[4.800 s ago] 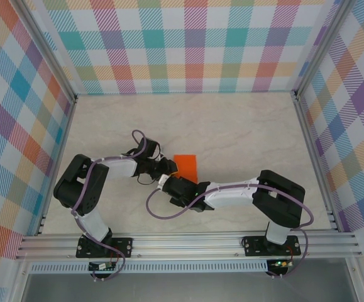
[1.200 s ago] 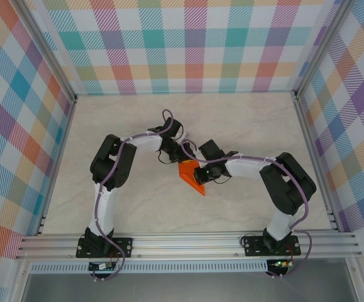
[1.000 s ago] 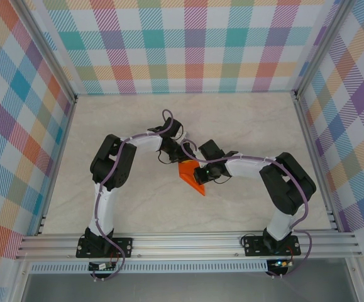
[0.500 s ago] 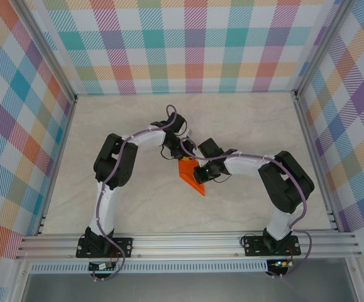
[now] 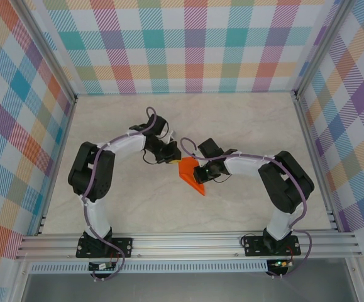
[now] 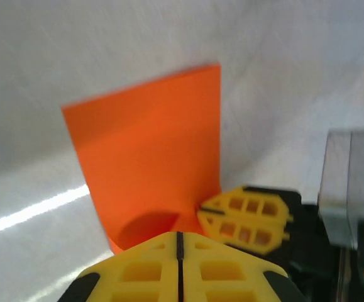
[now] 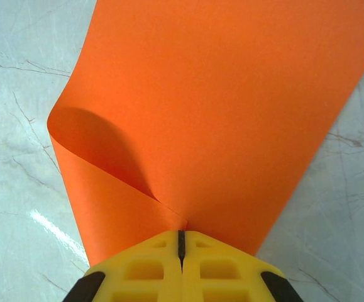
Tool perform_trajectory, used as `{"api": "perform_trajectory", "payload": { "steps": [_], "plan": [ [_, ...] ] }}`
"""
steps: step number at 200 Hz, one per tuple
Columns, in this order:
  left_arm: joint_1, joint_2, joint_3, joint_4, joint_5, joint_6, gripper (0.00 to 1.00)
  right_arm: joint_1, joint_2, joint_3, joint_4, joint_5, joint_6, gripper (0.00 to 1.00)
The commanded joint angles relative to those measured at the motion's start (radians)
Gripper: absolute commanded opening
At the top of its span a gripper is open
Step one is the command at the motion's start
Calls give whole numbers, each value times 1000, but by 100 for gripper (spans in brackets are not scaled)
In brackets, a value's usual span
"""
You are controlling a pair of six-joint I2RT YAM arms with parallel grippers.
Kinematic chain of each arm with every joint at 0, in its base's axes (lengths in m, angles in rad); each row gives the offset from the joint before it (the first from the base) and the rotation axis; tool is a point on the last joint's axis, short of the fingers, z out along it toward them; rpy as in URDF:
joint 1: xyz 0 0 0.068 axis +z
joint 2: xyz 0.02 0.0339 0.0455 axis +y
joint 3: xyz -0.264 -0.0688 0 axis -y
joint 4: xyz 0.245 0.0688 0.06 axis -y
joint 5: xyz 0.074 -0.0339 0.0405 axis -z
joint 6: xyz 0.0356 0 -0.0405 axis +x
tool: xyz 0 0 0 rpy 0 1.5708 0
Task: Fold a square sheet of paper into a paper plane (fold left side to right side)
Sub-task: Third fold the triangle at the center of the table.
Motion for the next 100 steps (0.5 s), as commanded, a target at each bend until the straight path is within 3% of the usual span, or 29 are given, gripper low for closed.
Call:
{"api": "perform_trajectory", "payload": {
  "steps": [1,29,100],
  "plan": [
    [-42,-29,-67,86,95,-44,6,15,47,-25,-95,33,-6,0],
    [-87,-8,-92,103,85,-51,6,15,46,-25,-96,36,-8,0],
    [-100,58,-113,134,50,-66,5,15,50,-25,-96,32,-5,0]
  ]
}}
